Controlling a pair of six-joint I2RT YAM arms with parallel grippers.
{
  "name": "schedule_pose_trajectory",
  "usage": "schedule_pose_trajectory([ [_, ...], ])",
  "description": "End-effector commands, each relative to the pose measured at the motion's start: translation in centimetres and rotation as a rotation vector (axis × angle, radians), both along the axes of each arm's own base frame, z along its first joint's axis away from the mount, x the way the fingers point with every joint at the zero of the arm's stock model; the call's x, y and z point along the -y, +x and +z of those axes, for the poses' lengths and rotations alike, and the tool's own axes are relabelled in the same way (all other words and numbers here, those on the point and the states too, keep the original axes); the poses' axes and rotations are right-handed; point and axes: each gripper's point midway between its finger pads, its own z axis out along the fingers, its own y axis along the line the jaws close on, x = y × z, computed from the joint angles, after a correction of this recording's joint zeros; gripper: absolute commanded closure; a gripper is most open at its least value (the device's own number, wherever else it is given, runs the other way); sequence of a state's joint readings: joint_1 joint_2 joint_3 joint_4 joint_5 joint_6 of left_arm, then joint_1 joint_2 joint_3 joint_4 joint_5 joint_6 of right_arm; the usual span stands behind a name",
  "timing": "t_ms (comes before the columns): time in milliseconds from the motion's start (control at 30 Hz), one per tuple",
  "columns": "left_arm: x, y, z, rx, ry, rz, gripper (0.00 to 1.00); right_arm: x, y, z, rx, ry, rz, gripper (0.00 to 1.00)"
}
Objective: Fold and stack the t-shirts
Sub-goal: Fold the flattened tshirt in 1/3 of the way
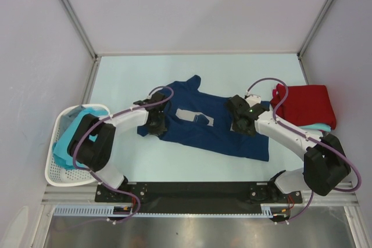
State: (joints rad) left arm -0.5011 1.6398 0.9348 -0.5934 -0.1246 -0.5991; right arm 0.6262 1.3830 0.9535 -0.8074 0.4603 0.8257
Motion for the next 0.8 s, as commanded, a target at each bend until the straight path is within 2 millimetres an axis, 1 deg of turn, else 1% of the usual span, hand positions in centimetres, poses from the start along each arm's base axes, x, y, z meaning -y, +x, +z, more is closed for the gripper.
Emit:
schedule_pose_trajectory([
  [0,-2.1,-5.7,-0.8,-0.167,0.073,0.017,1.0,0.6,0.4,-0.5,0.009,-0.031,-0.018,0.46],
  [100,-1.8,-6.7,0.3,-0.177,0.074,0.027,1.0,0.7,0.8,-0.7,0.005,-0.028,-0.017,0.46],
  [233,-1.6,-8.1,1.5,-0.189,0.078,0.016,1.0,0.5,1.5,-0.5,0.016,-0.015,-0.017,0.46],
  [333,-1.5,-8.9,2.0,-0.188,0.073,0.011,1.0,0.3,2.1,-0.4,0.023,-0.014,-0.012,0.46],
  [533,-2.1,-10.3,2.2,-0.205,0.088,0.013,1.0,0.0,3.2,0.1,0.036,-0.009,-0.002,0.46],
  [700,-2.6,-11.9,1.8,-0.233,0.093,0.021,1.0,0.2,3.5,0.1,0.037,-0.013,-0.001,0.46],
  [767,-2.5,-12.0,1.8,-0.237,0.091,0.019,0.98,0.2,3.5,0.0,0.034,-0.013,0.002,0.46],
])
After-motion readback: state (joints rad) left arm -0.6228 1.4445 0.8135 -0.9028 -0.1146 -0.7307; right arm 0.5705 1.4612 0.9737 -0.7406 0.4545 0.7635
